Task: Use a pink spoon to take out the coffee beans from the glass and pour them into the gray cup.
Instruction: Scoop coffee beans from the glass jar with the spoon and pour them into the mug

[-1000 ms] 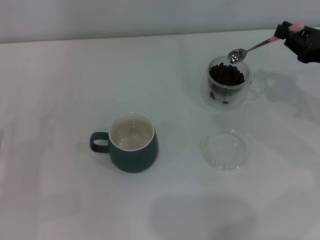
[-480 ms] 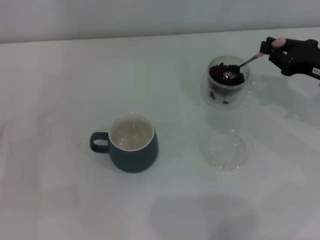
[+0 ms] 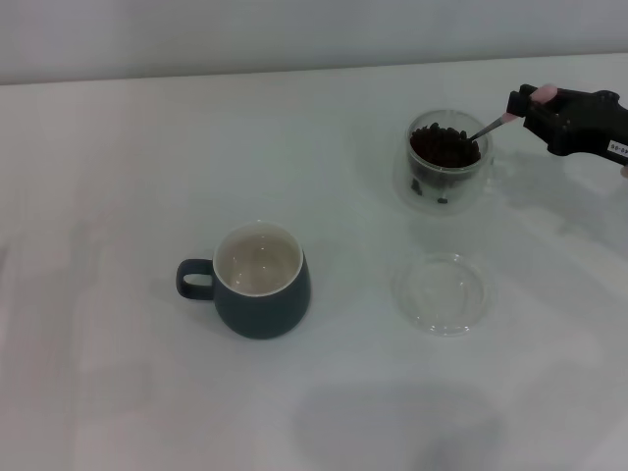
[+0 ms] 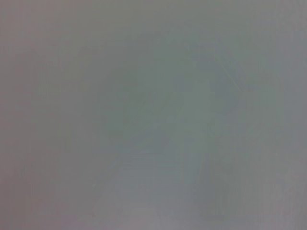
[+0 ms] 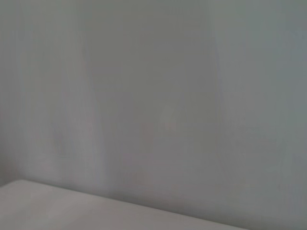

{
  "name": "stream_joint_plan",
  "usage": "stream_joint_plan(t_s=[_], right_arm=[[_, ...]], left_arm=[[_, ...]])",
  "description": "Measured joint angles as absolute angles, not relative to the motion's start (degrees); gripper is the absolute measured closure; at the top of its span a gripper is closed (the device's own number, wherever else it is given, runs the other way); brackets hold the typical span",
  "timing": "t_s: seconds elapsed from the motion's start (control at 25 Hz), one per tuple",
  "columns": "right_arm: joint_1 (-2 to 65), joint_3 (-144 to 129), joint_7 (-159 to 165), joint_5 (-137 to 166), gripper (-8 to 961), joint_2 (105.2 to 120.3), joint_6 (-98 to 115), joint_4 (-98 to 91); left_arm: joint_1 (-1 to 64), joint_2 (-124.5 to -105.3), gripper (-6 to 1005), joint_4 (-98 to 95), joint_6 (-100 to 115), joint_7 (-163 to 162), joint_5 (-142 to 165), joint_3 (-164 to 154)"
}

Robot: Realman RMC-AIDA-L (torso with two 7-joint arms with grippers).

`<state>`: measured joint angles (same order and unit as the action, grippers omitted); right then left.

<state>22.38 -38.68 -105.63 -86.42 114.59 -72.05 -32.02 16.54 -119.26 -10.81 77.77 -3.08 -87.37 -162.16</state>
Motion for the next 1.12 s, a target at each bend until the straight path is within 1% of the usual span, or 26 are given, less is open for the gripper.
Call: stream_joint_plan(t_s=[0.4, 0.84, 1.12], right_arm=[[22.7, -38.7, -96.4, -85.9, 809, 114.24, -70.7, -32.5], [25.5, -38.9, -84.1, -80.1, 809, 113.95, -69.0, -32.8], [26.5, -38.9, -73.1, -77.0, 809, 113.1, -66.2, -33.9]], left_arm=[[16.5, -119.21, 201, -10.7, 77.8, -3.1, -87.4, -162.2], [16.6, -119.18, 200, -10.7, 77.8, -3.1, -87.4, -162.2], [16.8, -119.18, 200, -10.3, 77.8, -3.1, -87.4, -162.2]])
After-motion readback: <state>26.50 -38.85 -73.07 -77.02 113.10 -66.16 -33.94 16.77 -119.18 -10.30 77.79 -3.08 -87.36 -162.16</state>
